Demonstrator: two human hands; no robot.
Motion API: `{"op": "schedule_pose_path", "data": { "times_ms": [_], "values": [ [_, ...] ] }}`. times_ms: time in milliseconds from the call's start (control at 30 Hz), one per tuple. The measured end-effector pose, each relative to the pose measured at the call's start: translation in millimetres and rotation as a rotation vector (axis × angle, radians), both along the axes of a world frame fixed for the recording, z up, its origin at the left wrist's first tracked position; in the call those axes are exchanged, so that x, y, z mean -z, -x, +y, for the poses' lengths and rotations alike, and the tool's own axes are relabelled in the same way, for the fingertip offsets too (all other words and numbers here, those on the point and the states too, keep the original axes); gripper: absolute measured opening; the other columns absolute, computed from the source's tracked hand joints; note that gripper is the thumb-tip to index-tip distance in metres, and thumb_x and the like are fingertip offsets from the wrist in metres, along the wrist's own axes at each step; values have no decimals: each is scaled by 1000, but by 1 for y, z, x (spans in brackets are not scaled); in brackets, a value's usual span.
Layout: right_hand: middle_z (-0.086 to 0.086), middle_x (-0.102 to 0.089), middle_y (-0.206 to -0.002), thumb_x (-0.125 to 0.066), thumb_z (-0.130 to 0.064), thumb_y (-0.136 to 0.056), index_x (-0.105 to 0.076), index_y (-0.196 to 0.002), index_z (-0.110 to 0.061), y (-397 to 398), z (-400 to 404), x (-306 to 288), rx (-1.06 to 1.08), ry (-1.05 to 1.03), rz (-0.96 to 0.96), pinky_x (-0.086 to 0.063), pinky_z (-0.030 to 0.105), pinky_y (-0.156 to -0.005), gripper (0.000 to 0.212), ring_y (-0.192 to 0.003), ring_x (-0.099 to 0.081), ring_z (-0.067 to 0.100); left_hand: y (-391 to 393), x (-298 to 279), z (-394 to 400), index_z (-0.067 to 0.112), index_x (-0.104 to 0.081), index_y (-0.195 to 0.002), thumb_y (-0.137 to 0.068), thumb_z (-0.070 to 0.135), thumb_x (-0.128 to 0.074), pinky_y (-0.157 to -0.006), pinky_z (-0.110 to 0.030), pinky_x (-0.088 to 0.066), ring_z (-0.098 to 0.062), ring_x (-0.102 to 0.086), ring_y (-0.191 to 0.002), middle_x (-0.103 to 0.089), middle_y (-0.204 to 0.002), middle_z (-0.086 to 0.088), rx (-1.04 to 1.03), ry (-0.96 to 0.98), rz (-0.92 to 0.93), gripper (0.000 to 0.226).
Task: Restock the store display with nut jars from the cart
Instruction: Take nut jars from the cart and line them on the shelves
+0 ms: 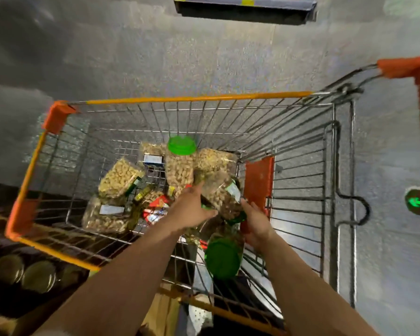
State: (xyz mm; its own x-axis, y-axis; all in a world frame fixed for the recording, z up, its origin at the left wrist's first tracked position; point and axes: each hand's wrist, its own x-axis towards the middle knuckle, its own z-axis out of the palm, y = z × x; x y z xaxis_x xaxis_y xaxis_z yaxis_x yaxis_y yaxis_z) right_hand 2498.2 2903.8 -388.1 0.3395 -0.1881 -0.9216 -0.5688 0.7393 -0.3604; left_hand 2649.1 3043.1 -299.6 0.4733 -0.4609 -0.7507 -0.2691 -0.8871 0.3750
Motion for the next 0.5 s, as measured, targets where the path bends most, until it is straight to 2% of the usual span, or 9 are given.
{"op": "schedule_pose_path", "data": {
  "times_ms": [67,133,233,300,333,400,500],
  "values": [
    [2,-54,-148,-86,-75,-50,-32,-155,-35,1,2,14,21,-8,13,-48,61,-103,124,-131,-56,29,-5,13,-10,22,-2,-164,-88,58,-72,-114,-36,-35,-32,-31,-149,-24,-166,-12,-4,3,38,109],
    [-2,-53,-149,-82,-84,-47,-36,-153,-38,6,1,40,44,1,27,-48,59,-104,125,-132,-55,27,-7,26,-18,26,0,-164,-88,59,-71,-119,-38,-28,-31,-21,-154,-16,-169,-10,-6,12,61,109],
    [-3,-55,-147,-77,-80,-62,-41,-152,-32,-4,3,19,44,-4,31,-53,52,-100,109,-127,-57,23,-8,42,-22,32,-2,-164,-87,63,-69,-124,-43,-22,-29,-10,-157,-9,-171,-8,-9,28,107,106],
    [-2,-56,-145,-71,-68,-79,-41,-152,-28,-6,4,14,59,-17,23,-59,44,-84,89,-123,-59,21,-7,49,-21,37,-7,-162,-85,66,-69,-124,-48,-22,-30,-9,-157,-8,-171,-5,-6,26,107,103],
    [-1,-56,-146,-70,-67,-79,-39,-154,-28,-7,4,15,69,-32,11,-59,41,-79,89,-124,-59,22,-6,52,-22,40,-8,-162,-84,65,-70,-124,-48,-23,-30,-10,-156,-9,-171,-5,-15,33,104,103],
    [0,-58,-145,-72,-68,-75,-39,-154,-31,-8,4,15,75,-48,4,-58,41,-80,93,-128,-58,25,-4,55,-23,43,-11,-162,-83,63,-73,-124,-44,-25,-31,-15,-155,-10,-170,-8,-47,47,102,102],
    [-2,-66,-135,-69,-64,-81,-50,-145,-33,-8,4,8,65,-17,-21,-54,44,-90,75,-125,-60,23,-5,53,-27,46,-13,-160,-78,63,-75,-124,-40,-25,-31,-17,-154,-12,-168,-11,-49,83,98,105]
  ]
}}
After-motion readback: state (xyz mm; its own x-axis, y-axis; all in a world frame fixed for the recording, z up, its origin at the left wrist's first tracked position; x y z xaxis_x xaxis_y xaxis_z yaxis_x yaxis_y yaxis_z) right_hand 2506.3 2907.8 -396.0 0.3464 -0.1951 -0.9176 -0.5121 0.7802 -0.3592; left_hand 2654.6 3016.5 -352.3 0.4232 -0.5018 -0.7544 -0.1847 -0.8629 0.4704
